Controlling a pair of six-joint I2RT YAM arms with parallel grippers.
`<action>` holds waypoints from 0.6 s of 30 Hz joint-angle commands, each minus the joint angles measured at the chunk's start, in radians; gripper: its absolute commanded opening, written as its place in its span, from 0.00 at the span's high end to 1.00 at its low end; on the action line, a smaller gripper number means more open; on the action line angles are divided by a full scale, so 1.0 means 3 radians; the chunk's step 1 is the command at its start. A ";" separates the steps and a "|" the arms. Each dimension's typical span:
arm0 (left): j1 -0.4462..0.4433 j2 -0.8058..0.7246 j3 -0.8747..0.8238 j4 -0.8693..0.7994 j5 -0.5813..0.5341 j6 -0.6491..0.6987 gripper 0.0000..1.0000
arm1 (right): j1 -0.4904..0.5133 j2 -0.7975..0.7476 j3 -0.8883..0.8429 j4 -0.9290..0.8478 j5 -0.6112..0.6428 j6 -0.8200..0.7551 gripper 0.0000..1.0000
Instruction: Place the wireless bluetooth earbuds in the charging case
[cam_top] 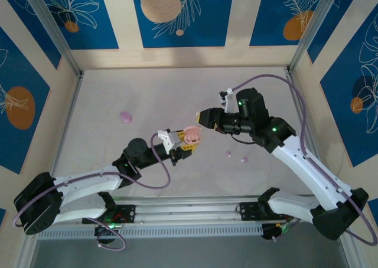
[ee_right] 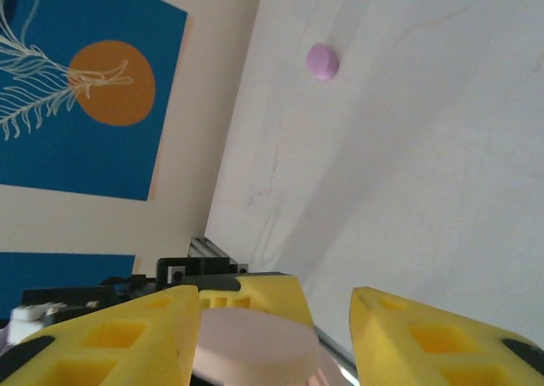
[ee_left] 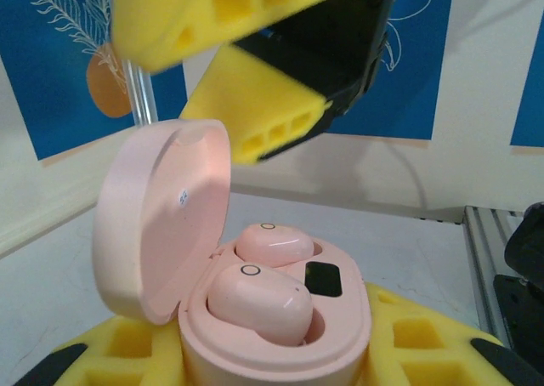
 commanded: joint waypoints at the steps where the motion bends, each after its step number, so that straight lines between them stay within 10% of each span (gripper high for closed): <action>1: -0.0046 -0.0070 0.0138 0.0010 0.0138 -0.0050 0.68 | -0.0013 0.0150 0.0164 -0.0185 -0.0281 0.0023 0.49; 18: -0.0046 -0.0180 0.0093 0.0107 -0.0069 -0.0059 0.68 | -0.0057 0.0243 0.0253 -0.0517 -0.0605 -0.0391 0.50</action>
